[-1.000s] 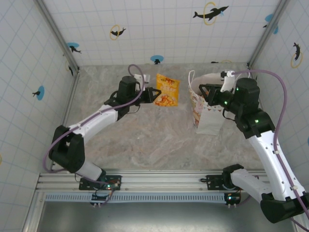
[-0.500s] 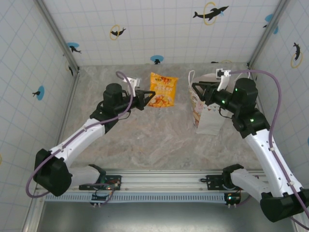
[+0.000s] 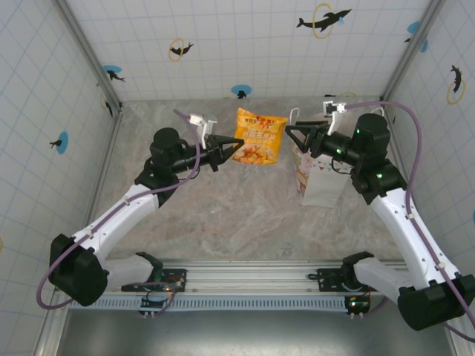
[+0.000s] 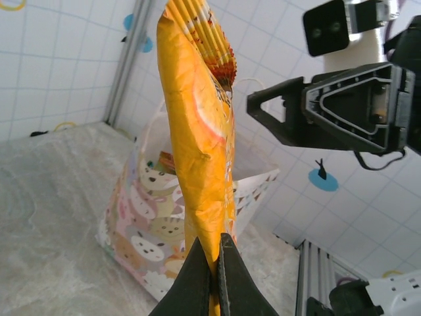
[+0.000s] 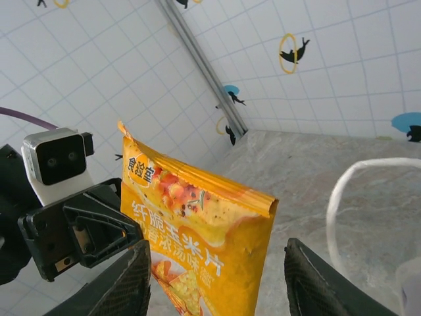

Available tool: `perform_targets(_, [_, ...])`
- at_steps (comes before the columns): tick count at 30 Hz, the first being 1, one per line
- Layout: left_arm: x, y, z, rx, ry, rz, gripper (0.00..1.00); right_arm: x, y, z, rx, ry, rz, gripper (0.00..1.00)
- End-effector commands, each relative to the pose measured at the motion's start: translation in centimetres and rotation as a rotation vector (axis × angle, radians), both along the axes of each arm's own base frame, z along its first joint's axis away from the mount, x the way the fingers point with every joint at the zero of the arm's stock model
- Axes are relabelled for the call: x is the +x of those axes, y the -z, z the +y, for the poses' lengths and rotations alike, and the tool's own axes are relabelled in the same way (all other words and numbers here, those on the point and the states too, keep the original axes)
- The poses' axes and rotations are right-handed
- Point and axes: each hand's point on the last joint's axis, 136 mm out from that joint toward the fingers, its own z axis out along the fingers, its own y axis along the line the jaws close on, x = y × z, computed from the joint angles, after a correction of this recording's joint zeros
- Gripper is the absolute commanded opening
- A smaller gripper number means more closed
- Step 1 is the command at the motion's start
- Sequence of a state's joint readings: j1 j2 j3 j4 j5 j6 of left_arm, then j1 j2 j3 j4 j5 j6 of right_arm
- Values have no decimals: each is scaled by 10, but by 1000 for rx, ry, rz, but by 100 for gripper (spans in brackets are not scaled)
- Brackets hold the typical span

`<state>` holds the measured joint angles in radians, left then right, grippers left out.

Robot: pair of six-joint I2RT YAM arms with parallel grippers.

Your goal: Place the snacks into the paper bag

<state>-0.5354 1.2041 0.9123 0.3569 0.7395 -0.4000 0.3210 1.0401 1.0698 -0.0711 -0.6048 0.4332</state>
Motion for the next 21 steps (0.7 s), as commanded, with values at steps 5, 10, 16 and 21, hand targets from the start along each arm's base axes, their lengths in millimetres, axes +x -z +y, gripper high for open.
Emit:
perform_targets(5, [-15, -35, -3, -87, 95, -102, 0, -5, -7, 11, 38, -94, -41, 56])
perform_targets(10, [-17, -46, -7, -140, 127, -107, 0, -9, -2, 14, 49, -132, -39, 56])
perform_targets(16, [-22, -54, -18, -183, 170, -112, 0, -18, -6, 20, 85, -202, -53, 52])
perform_targets(21, [-19, -59, -26, -219, 178, -118, 0, -26, -4, 24, 95, -246, -46, 46])
